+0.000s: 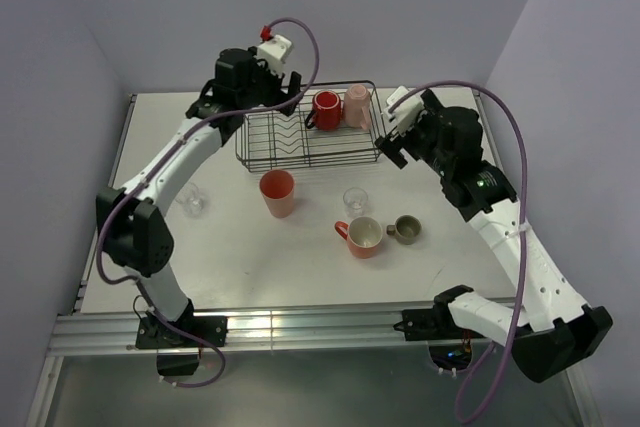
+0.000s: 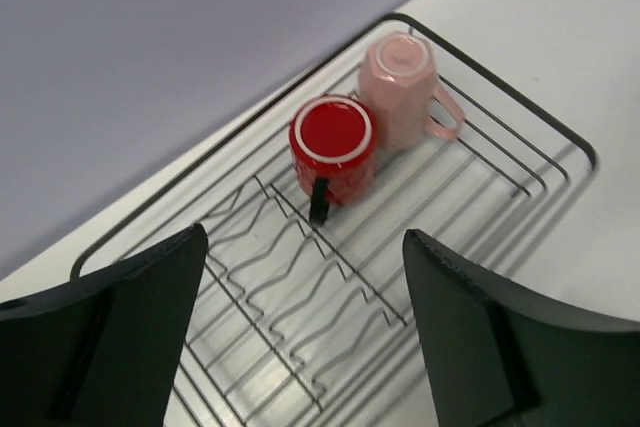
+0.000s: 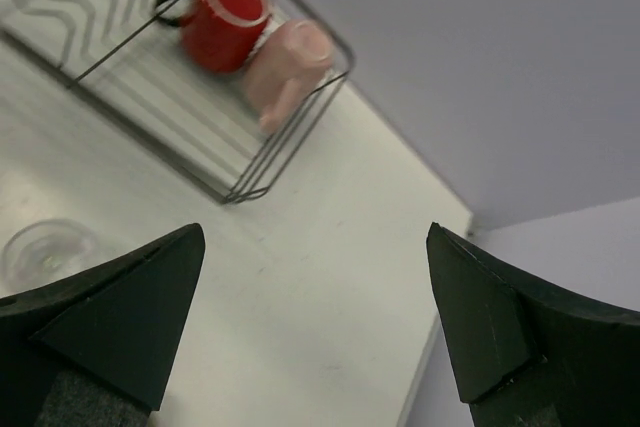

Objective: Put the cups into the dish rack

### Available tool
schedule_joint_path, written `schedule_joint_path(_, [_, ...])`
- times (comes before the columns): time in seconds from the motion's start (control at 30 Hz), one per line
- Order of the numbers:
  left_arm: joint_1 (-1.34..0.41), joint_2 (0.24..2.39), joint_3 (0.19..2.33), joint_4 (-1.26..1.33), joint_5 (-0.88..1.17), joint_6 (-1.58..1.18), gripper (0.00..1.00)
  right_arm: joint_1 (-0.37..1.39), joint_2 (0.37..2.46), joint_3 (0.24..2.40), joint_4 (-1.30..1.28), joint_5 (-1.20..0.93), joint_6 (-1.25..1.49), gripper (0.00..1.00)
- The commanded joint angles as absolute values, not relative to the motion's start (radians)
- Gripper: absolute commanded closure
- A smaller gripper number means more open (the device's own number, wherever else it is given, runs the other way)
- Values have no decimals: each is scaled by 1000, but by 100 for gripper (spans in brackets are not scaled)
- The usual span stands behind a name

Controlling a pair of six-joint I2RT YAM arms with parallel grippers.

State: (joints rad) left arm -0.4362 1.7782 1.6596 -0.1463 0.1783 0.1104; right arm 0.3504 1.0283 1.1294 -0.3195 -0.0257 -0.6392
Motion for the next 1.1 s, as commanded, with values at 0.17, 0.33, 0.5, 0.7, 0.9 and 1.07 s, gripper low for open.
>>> schedule_joint_path(0.17, [-304, 1544, 1523, -305, 506, 9, 3, 382, 1153, 1184, -767, -270, -517, 0])
schedule_joint_path(0.33, [-298, 1431, 1398, -313, 537, 9, 3, 411, 1166, 1102, -749, -278, -405, 0])
schedule_joint_path(0.5, [-298, 1348, 1319, -353, 522, 20, 5, 417, 1173, 1023, -709, -307, -315, 0])
schedule_joint_path(0.7, [-298, 1284, 1259, -370, 494, 32, 4, 472, 1226, 982, -657, -213, -270, 6])
schedule_joint_path(0.9, [-298, 1272, 1247, -377, 499, 25, 5, 512, 1296, 954, -629, -143, -247, 16])
schedule_joint_path(1.07, [-298, 1258, 1238, -377, 500, 31, 5, 532, 1313, 902, -604, -141, -230, 25])
